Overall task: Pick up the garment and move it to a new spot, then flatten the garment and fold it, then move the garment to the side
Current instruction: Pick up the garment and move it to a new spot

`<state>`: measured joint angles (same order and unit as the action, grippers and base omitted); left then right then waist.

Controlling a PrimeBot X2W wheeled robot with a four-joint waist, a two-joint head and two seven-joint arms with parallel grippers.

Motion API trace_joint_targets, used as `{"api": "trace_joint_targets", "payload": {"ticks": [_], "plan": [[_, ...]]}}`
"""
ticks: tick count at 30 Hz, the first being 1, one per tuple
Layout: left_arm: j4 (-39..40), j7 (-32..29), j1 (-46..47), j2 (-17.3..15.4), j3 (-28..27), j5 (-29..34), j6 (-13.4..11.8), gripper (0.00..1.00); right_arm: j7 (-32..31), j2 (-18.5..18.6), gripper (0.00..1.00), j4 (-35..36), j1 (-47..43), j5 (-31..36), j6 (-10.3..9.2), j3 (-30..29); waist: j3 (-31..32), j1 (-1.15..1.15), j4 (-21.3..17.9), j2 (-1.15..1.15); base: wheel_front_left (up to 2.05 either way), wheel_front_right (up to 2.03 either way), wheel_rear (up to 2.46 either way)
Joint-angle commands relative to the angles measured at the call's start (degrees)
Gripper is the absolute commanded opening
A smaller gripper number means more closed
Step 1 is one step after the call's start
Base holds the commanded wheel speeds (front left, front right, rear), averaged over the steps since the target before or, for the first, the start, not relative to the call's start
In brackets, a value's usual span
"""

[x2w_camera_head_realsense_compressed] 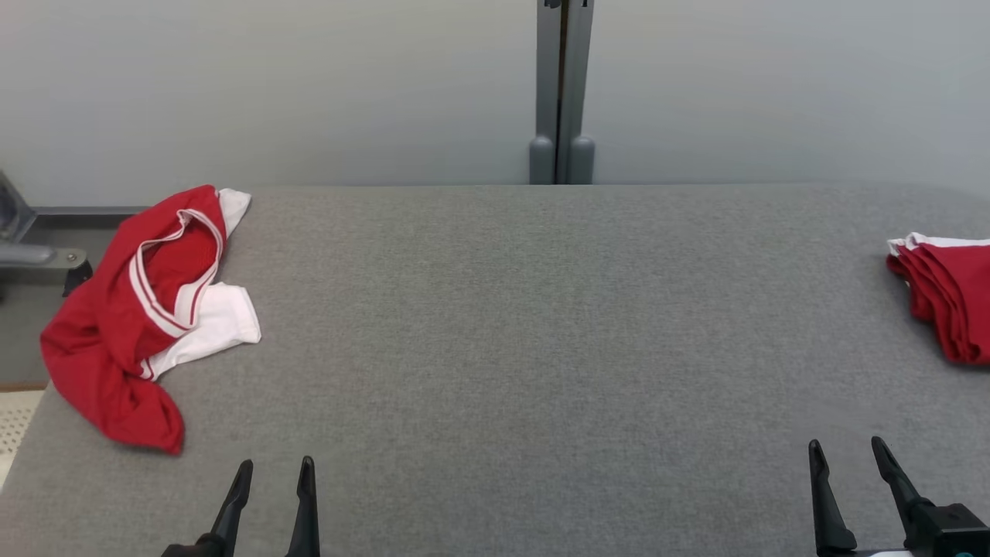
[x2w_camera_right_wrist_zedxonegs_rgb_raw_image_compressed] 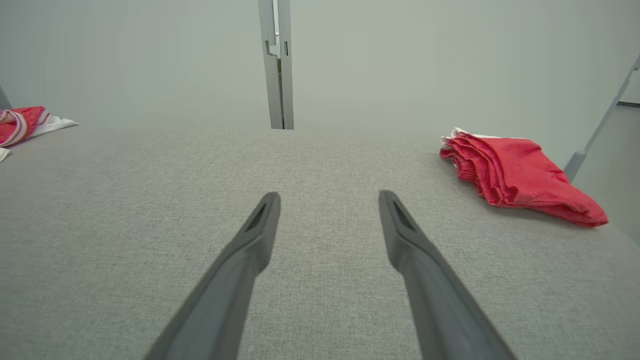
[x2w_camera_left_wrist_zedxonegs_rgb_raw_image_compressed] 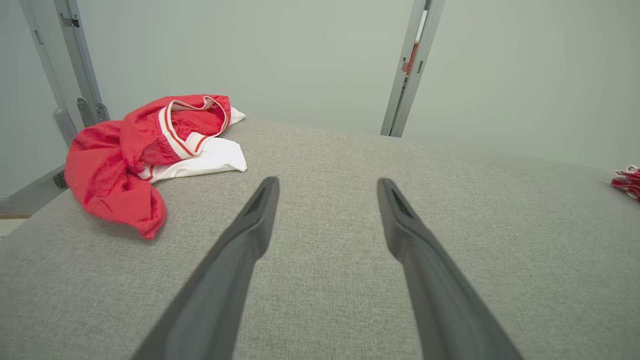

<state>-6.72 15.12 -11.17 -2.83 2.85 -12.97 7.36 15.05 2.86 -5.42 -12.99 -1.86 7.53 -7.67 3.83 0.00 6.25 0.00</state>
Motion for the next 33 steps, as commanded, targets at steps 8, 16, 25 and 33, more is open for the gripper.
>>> {"api": "trace_joint_targets", "payload": {"ticks": [8, 16, 25, 33], "plan": [[-0.28, 0.04, -1.54, -0.15, -1.18, 0.70, -0.33, 1.00, 0.17, 0.06, 1.00, -0.72, -0.28, -1.38, -0.08, 1.77, 0.43, 0.00, 13.25, 0.00, 0.00, 0.00, 0.00], [1.02, 0.04, -3.58, -0.15, -4.50, 0.01, -0.82, 1.00, 0.17, 0.05, 1.00, -1.63, 2.28, -1.99, -0.08, 4.60, 0.22, 0.00, 20.71, 0.00, 0.00, 0.00, 0.00], [1.17, 0.04, -1.47, -0.11, -3.26, 0.97, -0.31, 1.00, 0.17, 0.11, 1.00, -2.79, 1.92, -2.75, -0.09, 4.91, -0.49, 0.00, 20.93, 0.00, 0.00, 0.00, 0.00], [-6.27, 0.03, 12.74, -2.01, 2.08, -4.04, 0.17, 1.00, 0.17, 0.14, 1.00, -0.89, 8.49, 3.53, -0.08, 5.38, -14.22, 0.00, 14.57, 0.00, 0.00, 0.00, 0.00]]}}
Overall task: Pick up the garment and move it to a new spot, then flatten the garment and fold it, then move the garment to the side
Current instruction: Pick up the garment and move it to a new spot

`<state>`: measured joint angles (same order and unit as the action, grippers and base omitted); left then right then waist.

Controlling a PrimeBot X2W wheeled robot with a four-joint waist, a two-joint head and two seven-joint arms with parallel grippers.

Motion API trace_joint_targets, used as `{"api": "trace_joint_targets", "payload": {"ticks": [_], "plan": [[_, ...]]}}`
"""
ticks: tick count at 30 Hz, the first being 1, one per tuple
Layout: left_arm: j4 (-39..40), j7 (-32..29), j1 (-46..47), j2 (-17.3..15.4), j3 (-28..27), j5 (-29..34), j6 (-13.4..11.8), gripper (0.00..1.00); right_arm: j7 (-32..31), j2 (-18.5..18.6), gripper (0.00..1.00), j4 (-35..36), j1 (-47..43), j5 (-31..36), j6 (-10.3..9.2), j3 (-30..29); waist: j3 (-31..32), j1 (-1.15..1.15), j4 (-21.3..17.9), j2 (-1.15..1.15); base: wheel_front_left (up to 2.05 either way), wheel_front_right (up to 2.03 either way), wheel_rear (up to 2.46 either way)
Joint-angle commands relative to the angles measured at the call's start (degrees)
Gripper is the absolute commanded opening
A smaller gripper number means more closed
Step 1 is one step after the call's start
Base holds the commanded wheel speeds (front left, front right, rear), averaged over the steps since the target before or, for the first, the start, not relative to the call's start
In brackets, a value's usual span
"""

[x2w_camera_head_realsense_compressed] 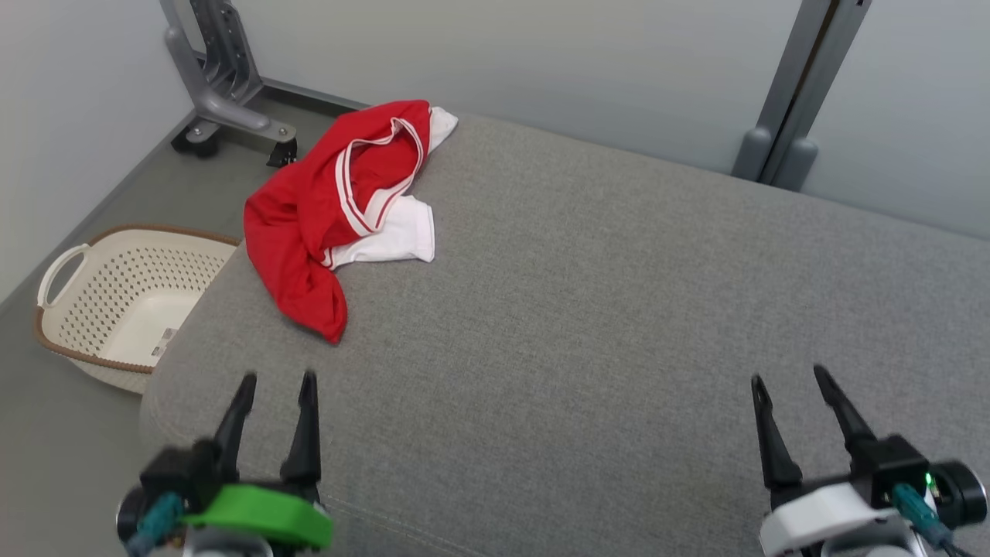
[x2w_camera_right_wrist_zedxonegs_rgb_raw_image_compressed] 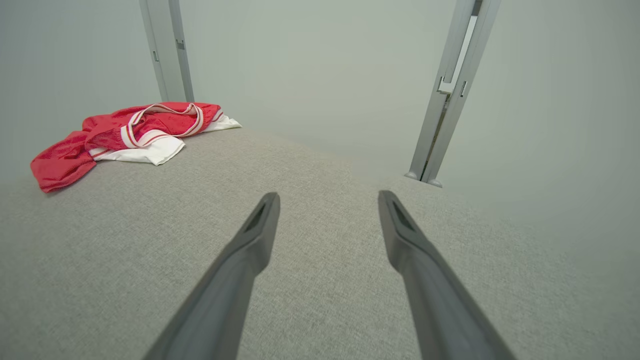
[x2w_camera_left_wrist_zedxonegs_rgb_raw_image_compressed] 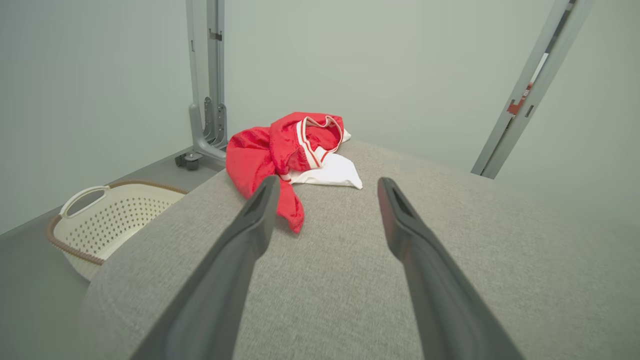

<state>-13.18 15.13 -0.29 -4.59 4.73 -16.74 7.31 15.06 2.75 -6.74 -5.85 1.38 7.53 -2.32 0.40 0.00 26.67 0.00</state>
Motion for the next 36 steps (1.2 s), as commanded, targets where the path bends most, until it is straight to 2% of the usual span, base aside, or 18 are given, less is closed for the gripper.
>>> {"api": "trace_joint_targets", "payload": {"ticks": [1, 4, 6, 10, 12, 17, 22, 26, 29, 30, 31, 33, 36], "plan": [[-1.18, 0.02, 5.32, -1.34, 0.84, -1.76, 0.20, 1.00, 0.16, 0.30, 1.00, 0.73, 3.46, 1.75, -0.08, 0.21, -14.10, 0.00, -7.05, 0.00, 0.00, 0.00, 0.00], [-5.29, 0.02, 14.27, -4.09, 4.22, -6.83, 0.19, 1.00, 0.16, 1.28, 1.00, 1.11, 8.66, 4.22, -0.09, 0.16, -21.56, 0.00, -9.74, 0.00, 0.00, 0.00, 0.00], [-8.10, -0.43, 20.92, -5.92, 7.23, -13.12, 0.20, 1.00, 0.16, 1.59, 1.00, 1.77, 12.29, 5.16, -0.08, -0.59, -26.33, 0.00, -11.22, 0.00, 0.00, 0.00, 0.00], [-13.70, -1.33, 32.58, -12.17, 10.51, -23.19, 0.21, 1.00, 0.16, 1.88, 1.00, 2.62, 17.56, 6.44, -0.08, -2.78, -33.20, 0.00, -13.23, 0.00, 0.00, 0.00, 0.00], [-16.01, -2.12, 36.40, -14.23, 11.73, -26.94, 0.21, 1.00, 0.16, 2.20, 1.00, 2.89, 19.23, 6.94, -0.08, -3.09, -35.04, 0.00, -14.07, 0.00, 0.00, 0.00, 0.00], [-22.48, -8.65, 44.80, -19.06, 16.19, -36.89, 0.21, 1.00, 0.16, 3.07, 1.00, 3.59, 22.29, 7.75, -0.08, -3.44, -37.89, 0.00, -15.17, 0.00, 0.00, 0.00, 0.00], [-31.55, -11.60, 50.22, -20.10, 16.45, -42.74, 0.22, 1.00, 0.16, 3.62, 1.00, 3.62, 23.15, 7.90, -0.08, -2.95, -37.91, 0.00, -15.50, 0.00, 0.00, 0.00, 0.00], [-39.92, -10.63, 52.33, -19.76, 15.86, -44.58, 0.21, 1.00, 0.03, 4.22, 1.00, 2.28, 22.45, 7.65, -0.09, -2.28, -36.61, 0.00, -16.07, 0.00, 0.00, 0.00, 0.00], [-43.34, -10.59, 52.62, -19.75, 16.82, -45.08, 0.22, 1.00, 0.01, 4.25, 1.00, 1.78, 21.85, 7.31, -0.09, -2.07, -35.19, 0.00, -16.44, 0.00, 0.00, 0.00, 0.00], [-44.00, -10.31, 52.55, -19.79, 17.04, -45.46, 0.22, 0.34, 0.01, 4.23, 1.00, 1.73, 21.43, 7.15, -0.09, -2.12, -34.62, 0.00, -16.44, 0.00, 0.00, 0.00, 0.00], [-44.80, -9.48, 52.57, -20.08, 16.72, -45.88, 0.22, 0.00, 0.01, 4.19, 1.00, 1.68, 21.04, 7.00, -0.09, -2.26, -34.15, 0.00, -16.41, 0.00, 0.00, 0.00, 0.00], [-44.87, -9.50, 52.20, -20.11, 17.47, -46.34, 0.23, 0.00, 0.01, 4.05, 1.00, 1.46, 20.14, 6.86, -0.09, -2.50, -32.94, 0.00, -16.25, 0.00, 0.00, 0.00, 0.00], [-43.71, -8.17, 51.26, -21.81, 18.96, -46.12, 0.22, 0.00, 0.02, 3.56, 1.00, 1.21, 19.28, 6.26, -0.09, -2.76, -30.57, 0.00, -15.96, 0.00, 0.00, 0.00, 0.00]]}}
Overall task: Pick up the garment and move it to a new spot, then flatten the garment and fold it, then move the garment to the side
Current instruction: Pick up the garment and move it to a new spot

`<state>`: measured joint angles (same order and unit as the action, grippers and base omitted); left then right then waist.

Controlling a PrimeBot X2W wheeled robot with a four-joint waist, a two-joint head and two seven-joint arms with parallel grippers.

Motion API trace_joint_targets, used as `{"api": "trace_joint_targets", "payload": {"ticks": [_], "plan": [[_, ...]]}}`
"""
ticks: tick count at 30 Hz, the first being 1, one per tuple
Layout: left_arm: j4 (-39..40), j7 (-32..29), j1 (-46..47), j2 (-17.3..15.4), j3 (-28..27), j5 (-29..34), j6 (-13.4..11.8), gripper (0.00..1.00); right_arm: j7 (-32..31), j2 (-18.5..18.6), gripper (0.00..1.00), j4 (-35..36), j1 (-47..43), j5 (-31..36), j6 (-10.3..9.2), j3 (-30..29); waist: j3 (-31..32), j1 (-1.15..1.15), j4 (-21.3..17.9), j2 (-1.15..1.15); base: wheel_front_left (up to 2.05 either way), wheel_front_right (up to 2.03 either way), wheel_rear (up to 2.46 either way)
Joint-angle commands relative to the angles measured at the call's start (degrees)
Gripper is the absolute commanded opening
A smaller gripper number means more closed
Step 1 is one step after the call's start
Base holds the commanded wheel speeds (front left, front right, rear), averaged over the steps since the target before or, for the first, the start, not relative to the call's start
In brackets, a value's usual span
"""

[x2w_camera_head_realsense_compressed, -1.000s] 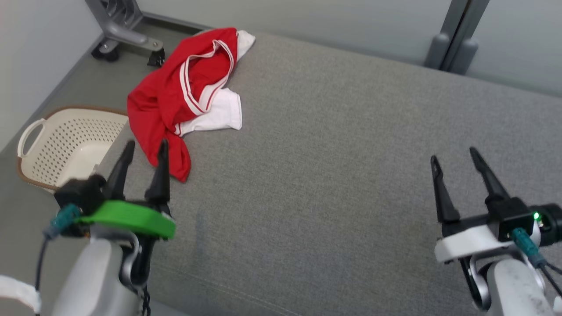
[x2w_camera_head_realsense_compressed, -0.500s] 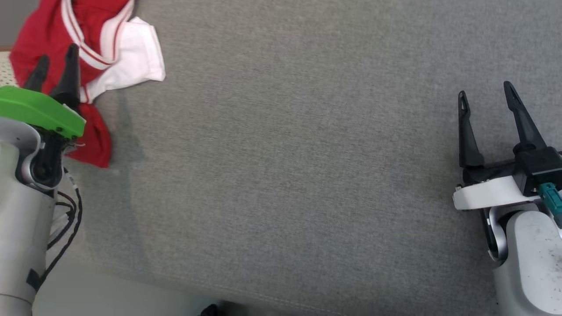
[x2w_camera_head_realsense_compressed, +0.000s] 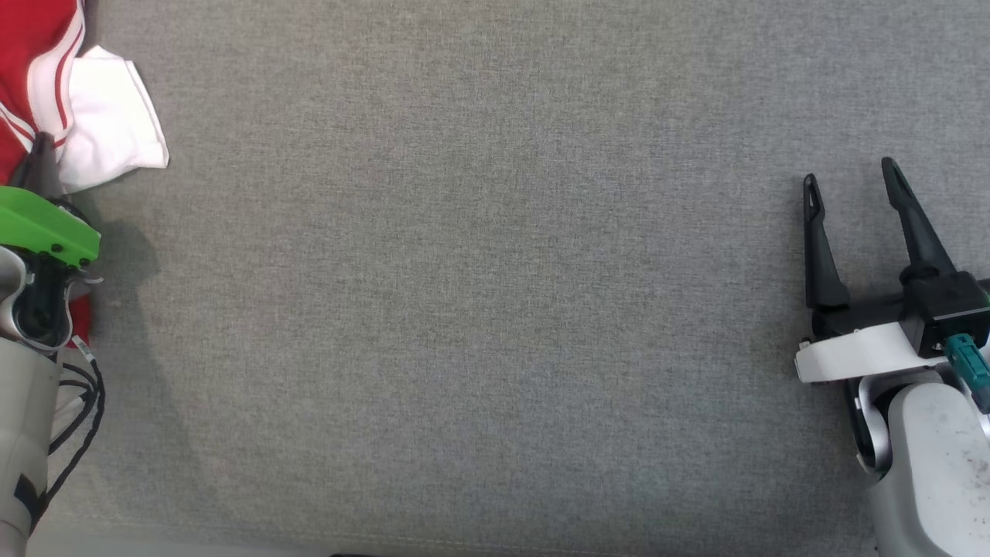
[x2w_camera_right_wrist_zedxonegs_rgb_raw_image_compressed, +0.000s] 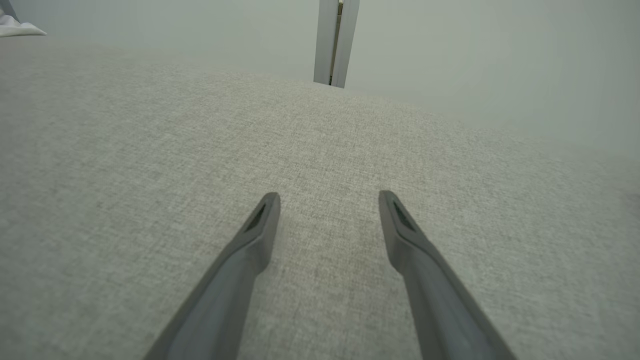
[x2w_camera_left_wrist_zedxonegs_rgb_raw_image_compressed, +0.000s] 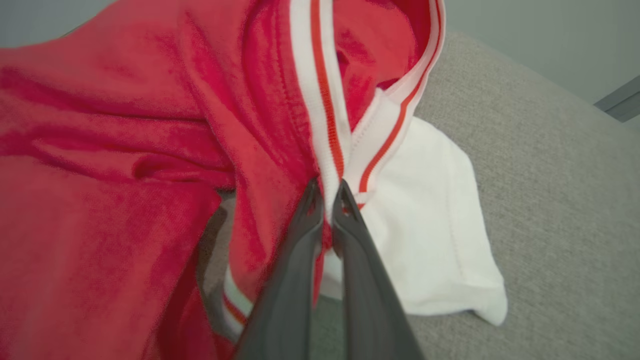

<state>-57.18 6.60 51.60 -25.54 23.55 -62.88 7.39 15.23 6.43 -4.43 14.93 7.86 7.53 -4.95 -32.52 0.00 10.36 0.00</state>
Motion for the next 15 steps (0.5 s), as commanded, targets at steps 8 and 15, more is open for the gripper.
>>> {"api": "trace_joint_targets", "payload": {"ticks": [8, 15], "plan": [[8.61, 3.97, -1.42, -5.78, 4.11, 0.66, 0.14, 0.00, -0.07, -1.78, 1.00, -1.82, -4.38, -2.59, -0.09, -0.45, 10.18, 0.00, 0.54, 0.00, 0.00, 0.00, 0.00], [21.22, 3.16, -2.42, -10.16, 7.80, 1.46, 0.15, 0.00, -0.08, -3.01, 1.00, -2.90, -7.73, -4.74, -0.09, -0.78, 17.44, 0.00, -0.72, 0.00, 0.00, 0.00, 0.00]]}}
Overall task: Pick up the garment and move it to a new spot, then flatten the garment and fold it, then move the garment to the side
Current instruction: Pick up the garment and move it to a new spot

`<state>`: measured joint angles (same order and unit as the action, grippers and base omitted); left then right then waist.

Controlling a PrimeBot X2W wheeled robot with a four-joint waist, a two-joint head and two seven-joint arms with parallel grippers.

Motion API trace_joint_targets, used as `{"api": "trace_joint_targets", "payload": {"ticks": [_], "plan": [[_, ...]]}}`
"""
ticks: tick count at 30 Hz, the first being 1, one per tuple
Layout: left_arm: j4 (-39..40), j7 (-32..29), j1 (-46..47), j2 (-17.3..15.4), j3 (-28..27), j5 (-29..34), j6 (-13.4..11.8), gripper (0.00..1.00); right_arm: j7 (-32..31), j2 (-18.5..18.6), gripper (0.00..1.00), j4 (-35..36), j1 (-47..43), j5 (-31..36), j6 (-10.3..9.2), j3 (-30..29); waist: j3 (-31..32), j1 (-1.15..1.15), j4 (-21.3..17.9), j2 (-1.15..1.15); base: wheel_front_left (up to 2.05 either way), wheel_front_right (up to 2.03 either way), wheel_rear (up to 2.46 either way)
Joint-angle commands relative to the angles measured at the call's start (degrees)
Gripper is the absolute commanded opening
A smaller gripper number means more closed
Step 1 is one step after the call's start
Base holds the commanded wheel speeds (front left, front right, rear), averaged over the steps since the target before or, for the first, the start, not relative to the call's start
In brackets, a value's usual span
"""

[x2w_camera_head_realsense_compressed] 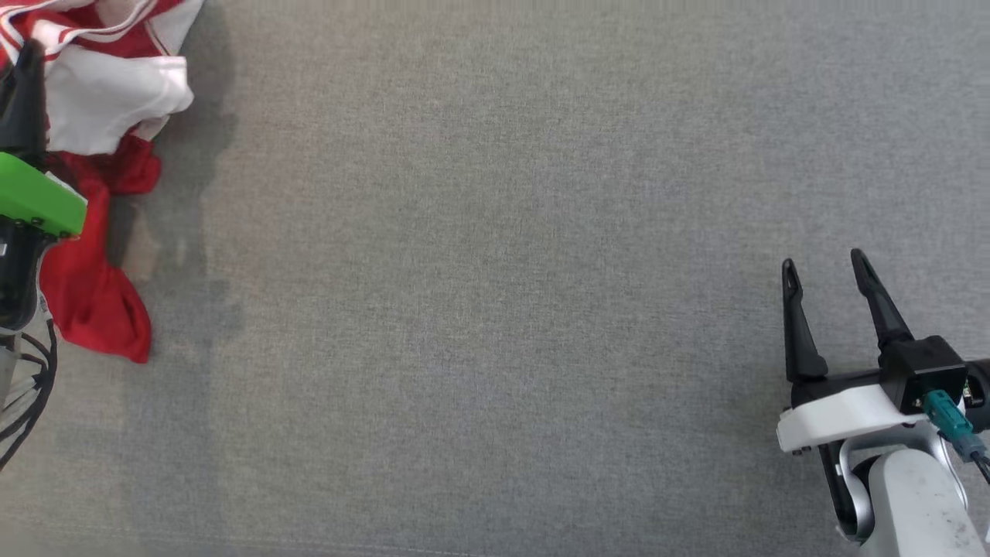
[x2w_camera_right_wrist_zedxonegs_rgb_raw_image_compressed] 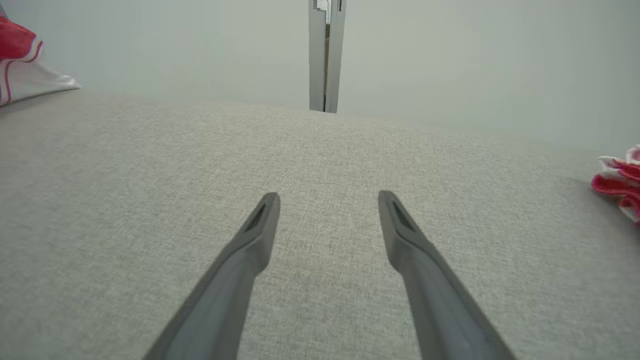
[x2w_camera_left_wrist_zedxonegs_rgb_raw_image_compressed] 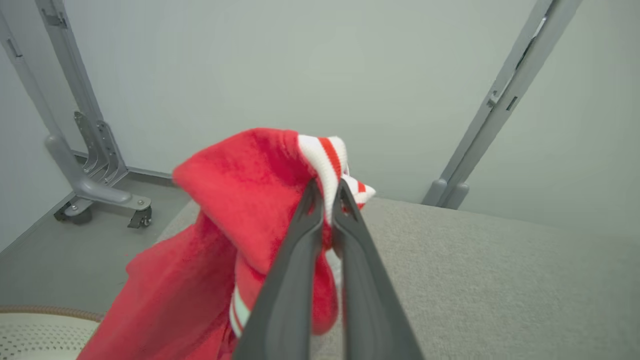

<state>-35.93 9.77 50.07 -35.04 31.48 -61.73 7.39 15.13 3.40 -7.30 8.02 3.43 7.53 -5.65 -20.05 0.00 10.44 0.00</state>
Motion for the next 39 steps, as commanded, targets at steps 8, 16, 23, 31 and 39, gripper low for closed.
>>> {"api": "trace_joint_targets", "payload": {"ticks": [8, 16, 23, 31, 39], "plan": [[20.72, -8.53, -3.57, -4.78, 0.84, -2.91, -2.55, 0.00, 0.02, -0.44, 1.00, 0.02, -4.18, -2.31, -0.09, -0.58, 11.01, 0.00, -5.34, 0.00, 0.00, 0.00, 0.00], [44.06, -19.09, -7.31, -4.13, 3.66, -9.02, -9.17, 0.00, 0.02, -0.48, 1.00, -0.07, -5.51, -5.59, -0.09, 0.57, 12.58, 0.00, -13.64, 0.00, 0.00, 0.00, 0.00], [54.12, -24.33, -6.51, -1.27, 7.93, -10.61, -11.96, 0.00, 0.02, -0.49, 1.00, -0.23, -5.94, -6.99, -0.09, 0.30, 13.18, 0.00, -21.92, 0.00, 0.00, 0.00, 0.00], [59.89, -27.63, -4.33, -0.17, 10.38, -10.39, -11.92, 0.00, 0.02, -0.49, 1.00, 0.03, -7.72, -8.02, -0.09, -0.26, 13.91, 0.00, -28.36, 0.00, 0.00, 0.00, 0.00], [68.35, -29.14, -6.31, -3.33, 9.75, -11.83, -13.05, 0.00, 0.02, -0.53, 1.00, 1.01, -9.90, -7.86, -0.09, -1.97, 13.40, 0.00, -28.14, 0.00, 0.00, 0.00, 0.00]]}}
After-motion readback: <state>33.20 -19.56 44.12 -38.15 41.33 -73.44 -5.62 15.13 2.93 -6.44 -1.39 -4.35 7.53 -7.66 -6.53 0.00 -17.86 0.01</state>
